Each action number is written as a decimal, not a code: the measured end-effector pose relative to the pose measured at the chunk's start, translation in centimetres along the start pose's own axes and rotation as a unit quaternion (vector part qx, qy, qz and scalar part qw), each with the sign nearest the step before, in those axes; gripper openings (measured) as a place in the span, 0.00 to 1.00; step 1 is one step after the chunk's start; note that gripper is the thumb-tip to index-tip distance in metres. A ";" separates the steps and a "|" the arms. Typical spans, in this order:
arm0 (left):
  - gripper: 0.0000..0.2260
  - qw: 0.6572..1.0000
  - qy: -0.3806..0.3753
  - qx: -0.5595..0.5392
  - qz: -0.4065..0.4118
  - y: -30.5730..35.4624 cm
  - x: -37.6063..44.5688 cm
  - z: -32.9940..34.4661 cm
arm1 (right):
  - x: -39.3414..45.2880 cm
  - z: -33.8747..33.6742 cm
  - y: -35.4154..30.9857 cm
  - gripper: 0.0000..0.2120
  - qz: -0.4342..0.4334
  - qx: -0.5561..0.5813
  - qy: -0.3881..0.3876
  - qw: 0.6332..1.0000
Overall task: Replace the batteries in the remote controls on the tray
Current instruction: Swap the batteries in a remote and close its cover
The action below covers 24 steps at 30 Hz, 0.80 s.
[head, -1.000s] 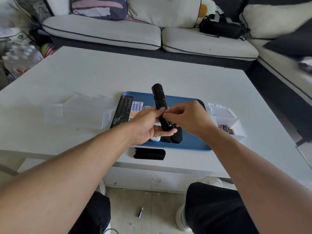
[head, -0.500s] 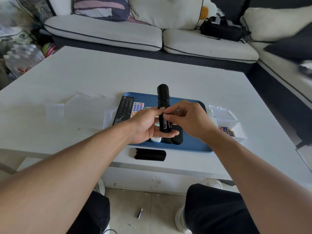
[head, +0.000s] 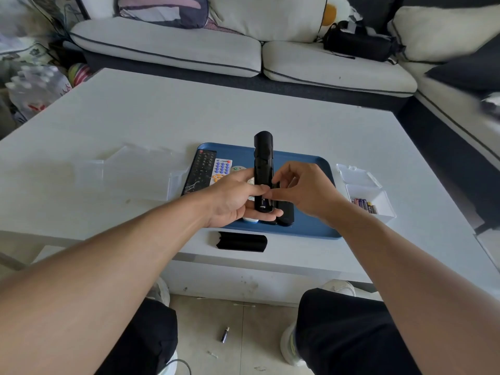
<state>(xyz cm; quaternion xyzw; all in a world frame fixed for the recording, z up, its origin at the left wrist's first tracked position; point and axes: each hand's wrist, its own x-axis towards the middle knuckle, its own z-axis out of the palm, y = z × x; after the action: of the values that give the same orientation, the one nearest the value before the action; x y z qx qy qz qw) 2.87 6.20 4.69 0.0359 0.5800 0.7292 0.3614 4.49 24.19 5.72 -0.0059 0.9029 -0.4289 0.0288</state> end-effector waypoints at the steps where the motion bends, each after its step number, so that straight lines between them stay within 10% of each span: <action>1: 0.13 1.000 0.002 0.008 0.002 0.0 -0.1 0.0 | 0.1 0.1 -0.1 0.12 -0.010 -0.005 -0.004 1.000; 16: 0.12 0.992 0.103 0.063 0.029 -2.3 -7.6 -3.5 | -6.2 9.5 -1.8 0.08 -0.232 -0.013 0.171 0.958; 20: 0.13 0.994 0.090 0.053 0.009 -4.9 -10.8 -4.0 | -12.3 15.0 3.6 0.08 -0.357 -0.140 -0.001 0.924; 24: 0.17 0.995 0.066 0.073 -0.013 -6.4 -11.4 -4.1 | -13.6 20.1 9.9 0.06 -0.162 -0.360 -0.358 0.846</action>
<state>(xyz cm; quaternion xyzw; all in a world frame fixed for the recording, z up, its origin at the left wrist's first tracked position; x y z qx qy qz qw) 12.41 -3.16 2.00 0.0061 0.6551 0.6805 0.3282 19.39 15.42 -14.00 -0.3152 0.9070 -0.0405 0.2764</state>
